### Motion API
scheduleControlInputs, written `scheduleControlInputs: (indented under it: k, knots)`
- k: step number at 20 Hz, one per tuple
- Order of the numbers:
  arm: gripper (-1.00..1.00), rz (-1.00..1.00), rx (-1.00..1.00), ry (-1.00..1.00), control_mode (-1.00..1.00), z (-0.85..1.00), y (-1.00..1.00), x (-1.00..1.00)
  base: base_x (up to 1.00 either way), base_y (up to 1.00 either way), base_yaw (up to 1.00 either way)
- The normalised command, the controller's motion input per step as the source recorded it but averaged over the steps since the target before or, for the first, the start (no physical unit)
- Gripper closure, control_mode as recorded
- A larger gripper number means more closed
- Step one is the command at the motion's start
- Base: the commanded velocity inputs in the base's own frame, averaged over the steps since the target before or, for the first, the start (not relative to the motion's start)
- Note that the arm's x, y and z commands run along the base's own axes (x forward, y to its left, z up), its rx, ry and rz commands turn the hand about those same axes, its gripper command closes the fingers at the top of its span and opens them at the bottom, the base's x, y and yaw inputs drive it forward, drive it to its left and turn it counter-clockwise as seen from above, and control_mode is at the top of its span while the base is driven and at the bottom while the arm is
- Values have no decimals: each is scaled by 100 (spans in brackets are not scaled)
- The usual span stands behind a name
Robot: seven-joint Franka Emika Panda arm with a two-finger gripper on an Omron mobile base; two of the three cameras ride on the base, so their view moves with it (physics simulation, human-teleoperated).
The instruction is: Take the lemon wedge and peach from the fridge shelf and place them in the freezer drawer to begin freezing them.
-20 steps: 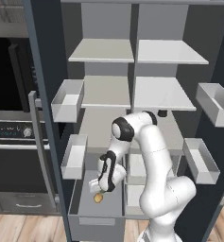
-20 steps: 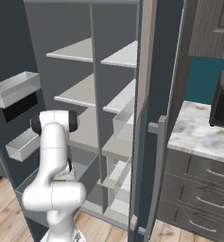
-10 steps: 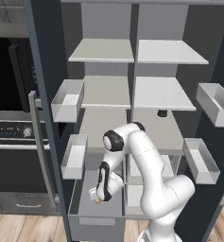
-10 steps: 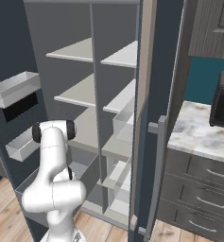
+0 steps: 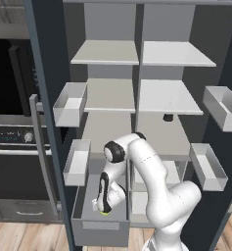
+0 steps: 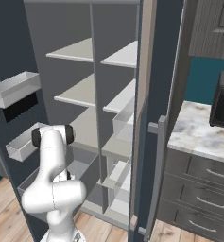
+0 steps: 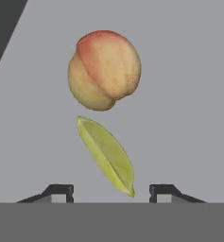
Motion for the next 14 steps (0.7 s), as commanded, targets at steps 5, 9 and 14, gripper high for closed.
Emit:
scheduleControlInputs:
  k: [5, 9, 14]
  knots:
    - [-100, -3, 2, 0, -100, 40, 0, -38, 0, 0, 0]
    - [-100, -8, 0, -8, -100, 82, 0, -77, 0, 0, 0]
    - [-100, -9, 0, -26, -100, 98, 0, -83, 0, 0, 0]
